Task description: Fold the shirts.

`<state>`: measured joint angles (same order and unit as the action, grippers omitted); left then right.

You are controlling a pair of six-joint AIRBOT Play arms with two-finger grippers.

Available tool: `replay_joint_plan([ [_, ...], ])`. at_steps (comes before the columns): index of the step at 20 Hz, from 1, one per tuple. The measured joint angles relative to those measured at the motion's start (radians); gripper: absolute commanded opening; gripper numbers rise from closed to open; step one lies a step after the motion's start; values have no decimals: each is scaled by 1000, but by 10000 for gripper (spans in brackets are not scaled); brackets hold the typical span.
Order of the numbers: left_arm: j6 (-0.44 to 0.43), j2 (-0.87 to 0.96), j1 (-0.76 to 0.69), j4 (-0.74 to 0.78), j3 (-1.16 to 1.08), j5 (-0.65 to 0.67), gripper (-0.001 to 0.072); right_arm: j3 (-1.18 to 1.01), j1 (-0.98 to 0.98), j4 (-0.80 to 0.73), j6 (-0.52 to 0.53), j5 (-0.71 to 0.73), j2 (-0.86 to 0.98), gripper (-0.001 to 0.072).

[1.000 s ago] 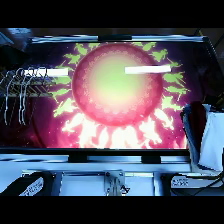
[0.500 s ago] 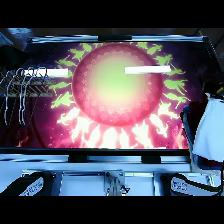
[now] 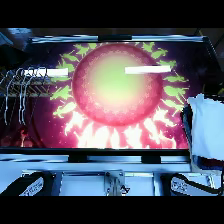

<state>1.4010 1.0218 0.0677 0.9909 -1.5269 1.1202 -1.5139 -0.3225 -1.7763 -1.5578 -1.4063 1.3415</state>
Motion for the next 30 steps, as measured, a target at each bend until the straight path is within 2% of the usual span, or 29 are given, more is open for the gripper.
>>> replay_joint_plan([
  [4, 0, 0, 0, 0, 0, 0, 28, 44, -222, 144, 7, -50, -113, 588],
  [11, 0, 0, 0, 0, 0, 0, 28, 501, -695, 500, 37, -104, -356, 588],
  [13, 0, 0, 0, 0, 0, 0, 28, 569, -792, 583, 45, -95, -387, 588],
  [15, 0, 0, 0, 0, 0, -1, 28, 600, -848, 627, 50, -99, -404, 555],
  [18, 0, 2, 0, 0, 0, -5, 28, 606, -886, 606, 50, -158, -415, 555],
  [24, 0, 8, 0, 0, 0, -10, 28, 535, -906, 393, 28, -270, -421, 556],
  [30, 0, 10, 0, 0, 0, -11, 28, 553, -909, 307, 17, -211, -421, 556],
])
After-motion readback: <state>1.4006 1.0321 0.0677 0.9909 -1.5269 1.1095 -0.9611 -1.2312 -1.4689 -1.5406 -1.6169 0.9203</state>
